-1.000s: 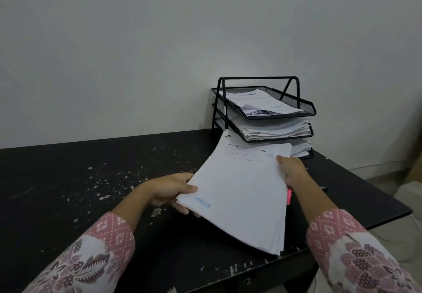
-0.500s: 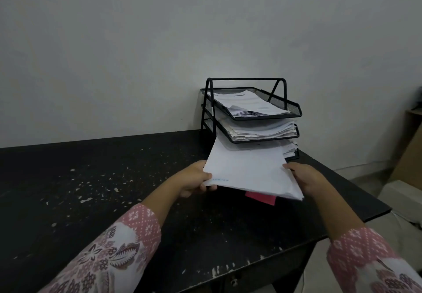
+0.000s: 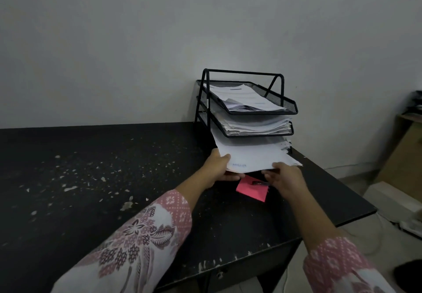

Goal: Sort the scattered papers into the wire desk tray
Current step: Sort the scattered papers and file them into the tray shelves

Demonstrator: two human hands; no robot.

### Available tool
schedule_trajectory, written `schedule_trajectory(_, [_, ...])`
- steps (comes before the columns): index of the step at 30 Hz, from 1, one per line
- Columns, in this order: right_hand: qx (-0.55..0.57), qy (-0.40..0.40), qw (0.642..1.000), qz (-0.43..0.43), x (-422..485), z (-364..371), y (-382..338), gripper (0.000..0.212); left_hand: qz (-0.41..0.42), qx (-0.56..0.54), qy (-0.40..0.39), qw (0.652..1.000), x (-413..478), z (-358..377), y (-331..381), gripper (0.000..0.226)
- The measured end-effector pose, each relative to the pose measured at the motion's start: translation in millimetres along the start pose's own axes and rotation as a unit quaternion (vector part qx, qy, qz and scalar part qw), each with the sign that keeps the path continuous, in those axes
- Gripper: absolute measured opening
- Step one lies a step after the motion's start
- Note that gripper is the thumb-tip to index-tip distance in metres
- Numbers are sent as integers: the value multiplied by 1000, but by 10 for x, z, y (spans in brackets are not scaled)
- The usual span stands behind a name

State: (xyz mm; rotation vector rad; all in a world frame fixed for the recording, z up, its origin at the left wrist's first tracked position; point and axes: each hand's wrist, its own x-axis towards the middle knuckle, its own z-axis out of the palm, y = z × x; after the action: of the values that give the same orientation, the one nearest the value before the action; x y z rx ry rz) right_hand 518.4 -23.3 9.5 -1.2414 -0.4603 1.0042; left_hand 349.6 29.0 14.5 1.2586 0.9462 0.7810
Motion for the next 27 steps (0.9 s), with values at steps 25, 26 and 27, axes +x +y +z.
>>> schedule_trajectory(25, [-67, 150, 984, -66, 1060, 536, -120, 21, 120, 606, 146, 772, 46, -703, -699, 49])
schedule_trajectory(26, [-66, 149, 985, -64, 1052, 541, -120, 19, 120, 607, 147, 772, 46, -704, -699, 49])
schedule_trajectory(27, [-60, 147, 985, -61, 1050, 544, -108, 19, 120, 607, 146, 772, 47, -703, -698, 49])
